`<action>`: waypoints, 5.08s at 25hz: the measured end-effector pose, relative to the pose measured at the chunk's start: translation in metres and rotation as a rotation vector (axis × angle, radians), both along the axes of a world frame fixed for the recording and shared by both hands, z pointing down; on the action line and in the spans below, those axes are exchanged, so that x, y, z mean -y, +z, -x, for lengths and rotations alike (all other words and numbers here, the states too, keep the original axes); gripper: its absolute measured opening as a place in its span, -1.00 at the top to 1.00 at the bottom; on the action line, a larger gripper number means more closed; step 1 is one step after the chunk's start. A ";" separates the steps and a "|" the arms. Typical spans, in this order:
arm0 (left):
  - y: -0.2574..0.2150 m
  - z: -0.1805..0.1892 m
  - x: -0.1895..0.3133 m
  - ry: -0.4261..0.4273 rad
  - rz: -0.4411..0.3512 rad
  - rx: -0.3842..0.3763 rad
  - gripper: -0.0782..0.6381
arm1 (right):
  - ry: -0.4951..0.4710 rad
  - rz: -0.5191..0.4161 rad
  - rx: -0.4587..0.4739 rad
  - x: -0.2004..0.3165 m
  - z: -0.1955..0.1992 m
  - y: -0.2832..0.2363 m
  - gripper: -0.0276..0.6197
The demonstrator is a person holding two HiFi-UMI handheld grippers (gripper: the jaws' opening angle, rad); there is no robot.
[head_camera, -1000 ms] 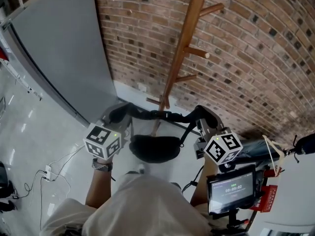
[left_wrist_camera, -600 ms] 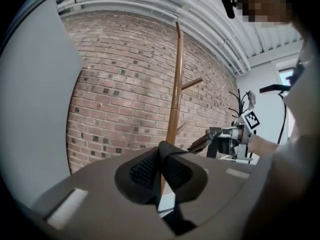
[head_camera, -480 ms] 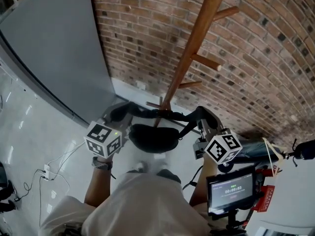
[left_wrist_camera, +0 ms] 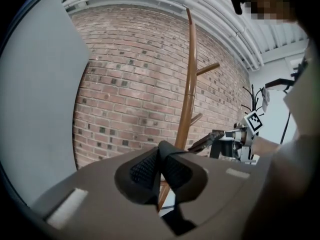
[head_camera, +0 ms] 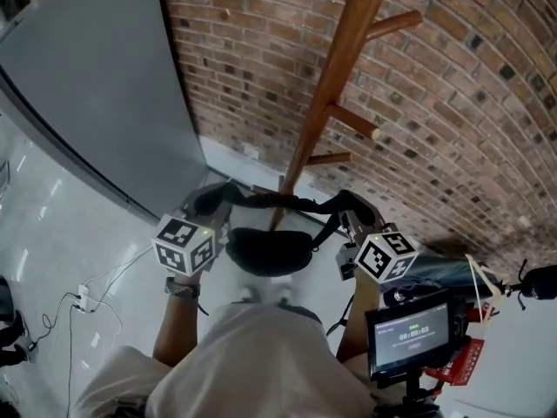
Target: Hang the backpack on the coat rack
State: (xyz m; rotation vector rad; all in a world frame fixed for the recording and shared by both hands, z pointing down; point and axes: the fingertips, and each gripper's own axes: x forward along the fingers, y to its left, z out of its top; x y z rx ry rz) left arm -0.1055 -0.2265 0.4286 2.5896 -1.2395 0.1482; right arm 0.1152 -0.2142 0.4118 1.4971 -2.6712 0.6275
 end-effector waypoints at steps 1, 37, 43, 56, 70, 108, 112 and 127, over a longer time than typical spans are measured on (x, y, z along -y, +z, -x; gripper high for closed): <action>0.003 -0.001 0.000 -0.006 0.009 0.001 0.77 | -0.007 0.009 0.005 0.002 -0.001 0.003 0.90; 0.096 -0.027 -0.004 -0.031 0.230 0.035 0.77 | -0.066 0.279 -0.014 0.004 0.004 0.129 0.90; 0.110 -0.032 -0.007 -0.021 0.263 0.027 0.77 | -0.077 0.300 -0.024 0.003 0.011 0.142 0.90; 0.133 -0.048 -0.008 0.011 0.331 -0.015 0.77 | -0.107 0.361 -0.024 0.001 0.024 0.169 0.90; 0.146 -0.063 -0.001 0.032 0.364 -0.078 0.77 | -0.156 0.386 -0.028 0.004 0.041 0.186 0.89; 0.165 -0.100 0.016 0.114 0.366 -0.119 0.65 | -0.185 0.383 -0.037 0.029 0.077 0.199 0.73; 0.167 -0.099 0.016 0.125 0.365 -0.102 0.63 | -0.193 0.377 -0.045 0.028 0.080 0.197 0.63; 0.164 -0.104 0.005 0.170 0.357 -0.081 0.46 | -0.249 0.379 -0.031 0.016 0.087 0.194 0.43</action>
